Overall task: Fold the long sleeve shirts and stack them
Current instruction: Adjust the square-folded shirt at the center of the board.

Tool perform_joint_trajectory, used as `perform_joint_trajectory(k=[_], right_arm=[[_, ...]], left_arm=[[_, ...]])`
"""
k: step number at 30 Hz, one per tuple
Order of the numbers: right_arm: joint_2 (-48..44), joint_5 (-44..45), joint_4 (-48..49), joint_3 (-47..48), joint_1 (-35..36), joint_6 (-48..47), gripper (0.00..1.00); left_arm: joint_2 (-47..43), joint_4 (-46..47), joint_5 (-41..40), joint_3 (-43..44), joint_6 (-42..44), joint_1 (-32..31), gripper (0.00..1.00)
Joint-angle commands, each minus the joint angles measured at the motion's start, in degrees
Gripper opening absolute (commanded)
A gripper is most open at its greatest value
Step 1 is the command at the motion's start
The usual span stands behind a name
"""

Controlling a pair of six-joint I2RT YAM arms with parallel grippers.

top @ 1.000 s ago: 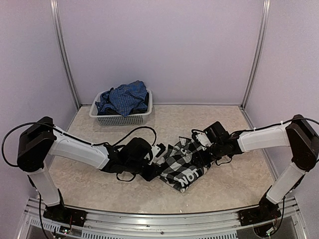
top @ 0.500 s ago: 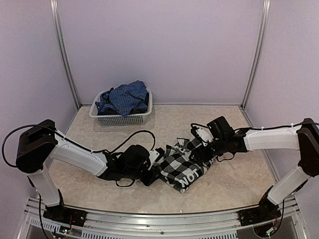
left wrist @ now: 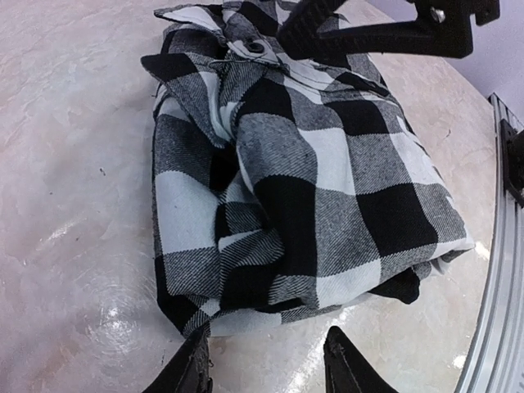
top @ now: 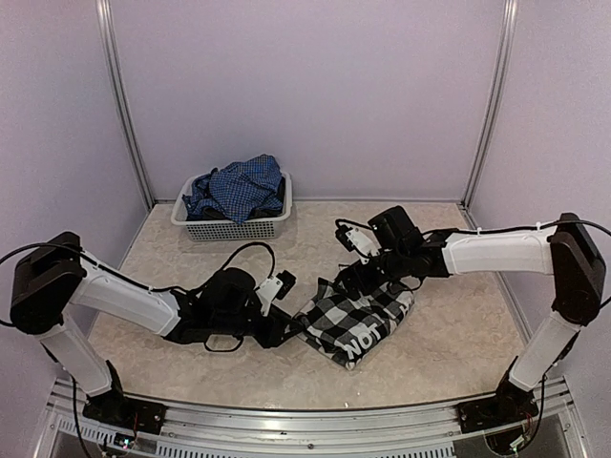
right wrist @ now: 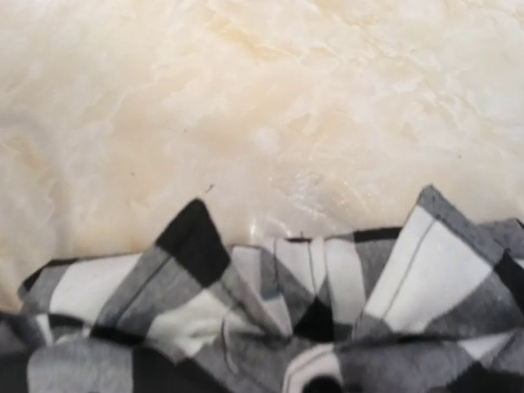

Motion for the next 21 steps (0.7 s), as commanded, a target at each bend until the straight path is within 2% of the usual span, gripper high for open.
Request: perform_joint_trajectory(k=[1,5,12,17,21], right_arm=[[2.9,1.9,-0.7,4.0,0.7,0.6,0.82],[6.0,1.9,-3.7,8.5,1.6,-0.3,0.83],[10.9,1.2,-7.4,14.6,3.0,-1.7,0.85],[14.5,0.6,-12.3,19.1,3.2,-1.7,0.83],[16.2,0.9,-15.3,20.9,3.6,-1.1,0.77]], left_arm=[[-2.2,7.2,11.1,-1.2,-4.5,4.9,0.45],[-2.1,8.7,15.0,-0.5,-7.3,8.3,0.46],[2.3,8.5,19.0,3.1,-9.9,9.8,0.48],[3.4,9.6,18.0,1.6,-11.6,9.8,0.48],[3.1,9.4,15.8,0.8,-11.7,9.9,0.48]])
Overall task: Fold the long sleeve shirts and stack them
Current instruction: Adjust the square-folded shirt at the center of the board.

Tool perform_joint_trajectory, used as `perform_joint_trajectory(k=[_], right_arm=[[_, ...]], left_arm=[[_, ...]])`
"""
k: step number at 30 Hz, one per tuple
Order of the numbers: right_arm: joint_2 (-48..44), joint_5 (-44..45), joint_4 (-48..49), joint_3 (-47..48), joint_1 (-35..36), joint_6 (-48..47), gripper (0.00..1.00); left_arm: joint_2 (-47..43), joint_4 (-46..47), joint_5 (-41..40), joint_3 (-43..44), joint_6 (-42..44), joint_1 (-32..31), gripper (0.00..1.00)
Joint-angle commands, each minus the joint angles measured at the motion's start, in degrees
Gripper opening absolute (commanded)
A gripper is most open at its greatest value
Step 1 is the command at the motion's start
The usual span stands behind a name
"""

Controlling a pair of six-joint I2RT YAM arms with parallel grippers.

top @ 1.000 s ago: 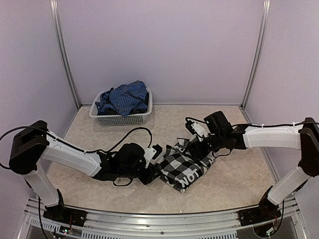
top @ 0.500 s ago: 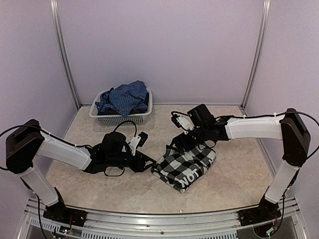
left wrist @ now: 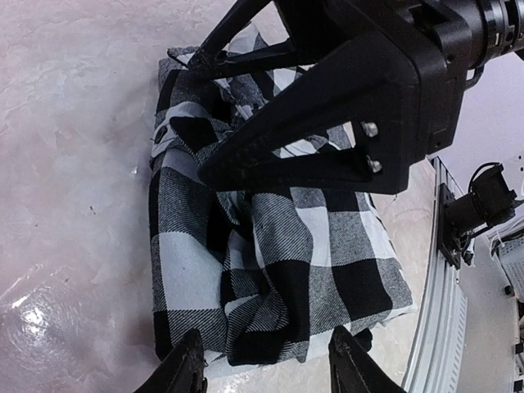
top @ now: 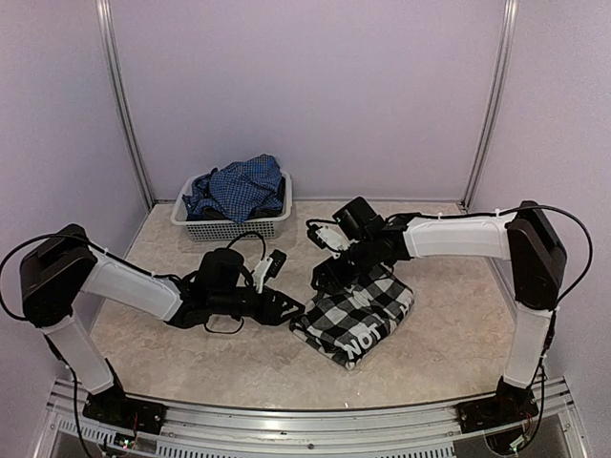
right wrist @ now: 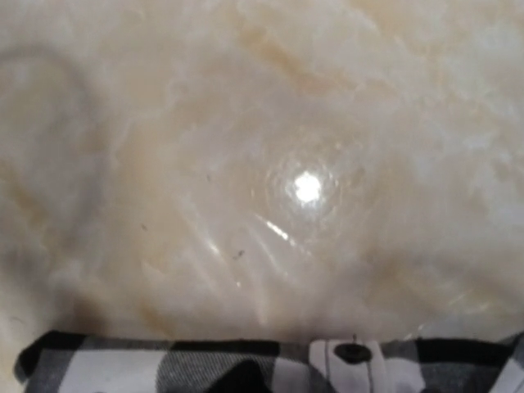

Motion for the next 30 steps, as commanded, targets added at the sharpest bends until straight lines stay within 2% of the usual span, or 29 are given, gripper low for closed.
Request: perform_joint_trajectory(k=[1,6,16,22,26,30], right_arm=[[2.3,0.2,-5.8,3.0,0.6,0.3,0.76],[4.4,-0.2,-7.6,5.3,0.8,0.6,0.64],[7.8,0.0,-9.9,8.8,1.0,0.4,0.49],[6.9,1.2,-10.3,8.2,1.1,0.7,0.27],[4.6,1.7,-8.9,5.5,1.1,1.4,0.00],[1.3,2.5,-6.9,1.1,1.1,2.2,0.00]], left_arm=[[0.2,1.4,-1.4,-1.0,-1.0,0.4,0.48],[0.5,1.8,-1.3,-1.5,-1.3,0.4,0.48],[0.6,1.5,-1.7,-1.8,-0.8,0.6,0.48],[0.7,1.4,-1.9,-1.8,-0.8,0.7,0.48],[0.7,1.2,-2.1,-1.6,-0.8,0.8,0.48],[1.0,2.0,-0.2,-1.1,-0.5,0.7,0.48]])
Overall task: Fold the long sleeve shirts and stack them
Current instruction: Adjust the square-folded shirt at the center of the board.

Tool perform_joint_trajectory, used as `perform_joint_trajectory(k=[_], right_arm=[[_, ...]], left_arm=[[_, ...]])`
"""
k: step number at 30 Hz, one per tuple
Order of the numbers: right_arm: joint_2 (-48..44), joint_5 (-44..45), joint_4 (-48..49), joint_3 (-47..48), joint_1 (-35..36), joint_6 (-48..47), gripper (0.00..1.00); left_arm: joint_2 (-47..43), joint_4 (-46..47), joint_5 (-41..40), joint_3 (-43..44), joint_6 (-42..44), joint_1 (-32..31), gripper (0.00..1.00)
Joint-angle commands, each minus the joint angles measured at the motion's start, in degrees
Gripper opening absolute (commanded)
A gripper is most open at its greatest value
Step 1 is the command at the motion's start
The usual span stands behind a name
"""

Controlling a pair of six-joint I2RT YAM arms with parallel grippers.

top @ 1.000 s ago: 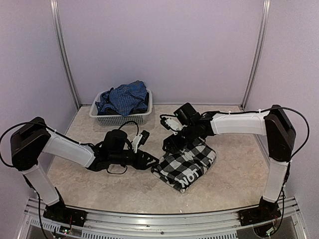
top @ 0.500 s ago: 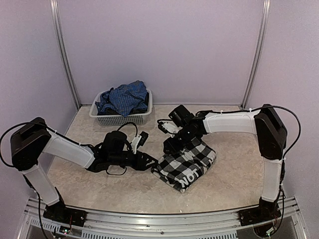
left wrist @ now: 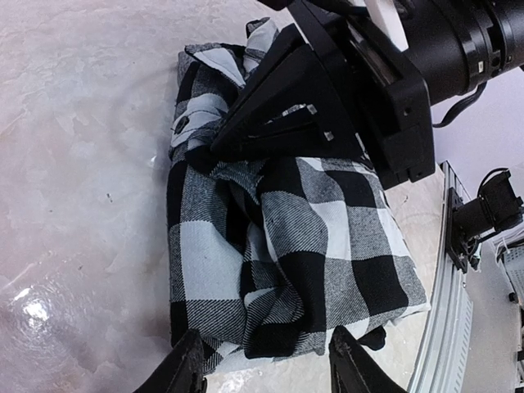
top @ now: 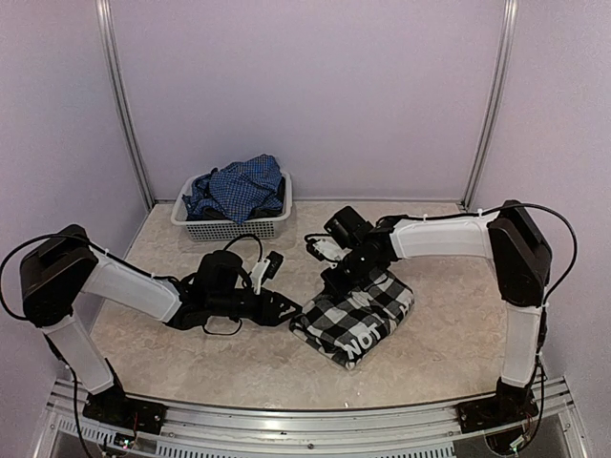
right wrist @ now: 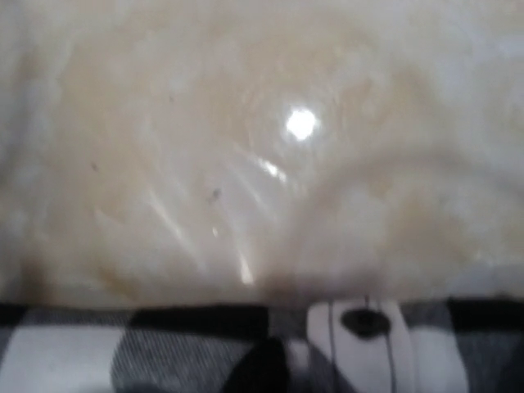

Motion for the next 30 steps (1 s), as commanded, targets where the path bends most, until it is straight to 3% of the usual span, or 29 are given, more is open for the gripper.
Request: perform_joint_trajectory(k=[1,10,16,30], right_arm=[[-5.8,1.4,2.0,-5.3,0.5,1.1,0.00],[-18.1,-0.1,13.3,-21.8,0.5,3.1,0.00],[-21.3,0.7,16.6,-29.3,0.5,5.5,0.00],[-33.8,-0.9,29.8,-46.1,0.6,12.2,0.00]], left_arm=[[1.1,2.0,1.8,0.2,0.5,0.2,0.48],[5.0,1.9,4.5,6.5,5.5,-2.8,0.48],[9.1,0.5,4.9,11.0,4.3,-3.4,0.47],[8.9,-2.1,4.5,11.4,7.4,-6.9,0.46]])
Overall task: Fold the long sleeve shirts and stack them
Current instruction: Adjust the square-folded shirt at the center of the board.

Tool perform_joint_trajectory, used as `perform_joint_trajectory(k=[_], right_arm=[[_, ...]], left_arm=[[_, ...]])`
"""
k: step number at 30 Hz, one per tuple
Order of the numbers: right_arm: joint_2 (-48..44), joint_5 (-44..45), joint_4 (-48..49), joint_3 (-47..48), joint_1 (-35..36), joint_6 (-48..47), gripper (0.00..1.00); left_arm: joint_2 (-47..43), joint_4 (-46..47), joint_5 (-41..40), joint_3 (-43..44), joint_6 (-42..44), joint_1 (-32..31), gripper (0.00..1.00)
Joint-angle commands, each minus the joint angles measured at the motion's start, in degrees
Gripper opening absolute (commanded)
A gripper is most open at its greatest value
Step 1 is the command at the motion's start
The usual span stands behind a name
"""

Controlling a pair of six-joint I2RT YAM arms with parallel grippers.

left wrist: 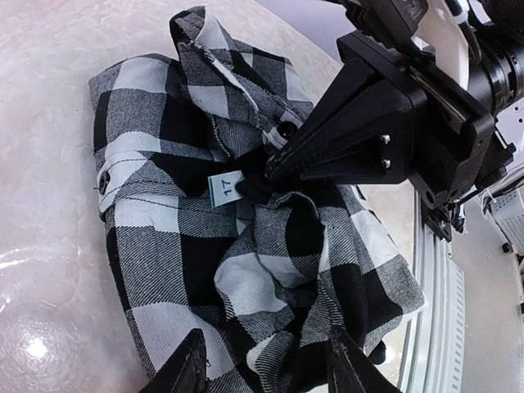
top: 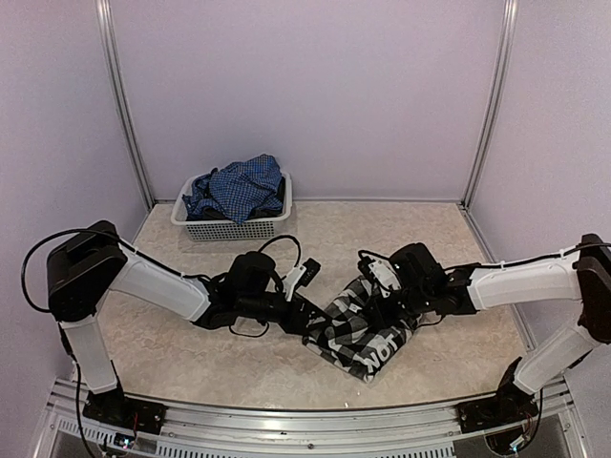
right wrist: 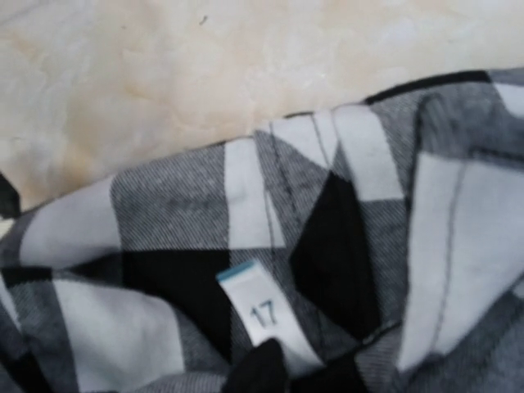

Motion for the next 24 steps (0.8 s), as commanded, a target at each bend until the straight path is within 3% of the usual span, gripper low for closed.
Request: perform_joint_trajectory(k=[1,12,24], right_arm=[[-4.5,-1.5,7.6,-6.1,0.7,3.6,0.00],[-10.9,-1.3,10.5,-13.1,2.9,7.6,0.00],[-18.9,0.2,9.1,-20.8,3.4,12.3,0.13]], left_arm=[[0.1,-1.5,0.5,1.1,2.6,-1.1,0.46],[2.9,-8.3,-3.7,4.6,6.6,-4.0,0.46],[5.5,-11.7,-6.4,7.4,8.0,-5.0,0.45]])
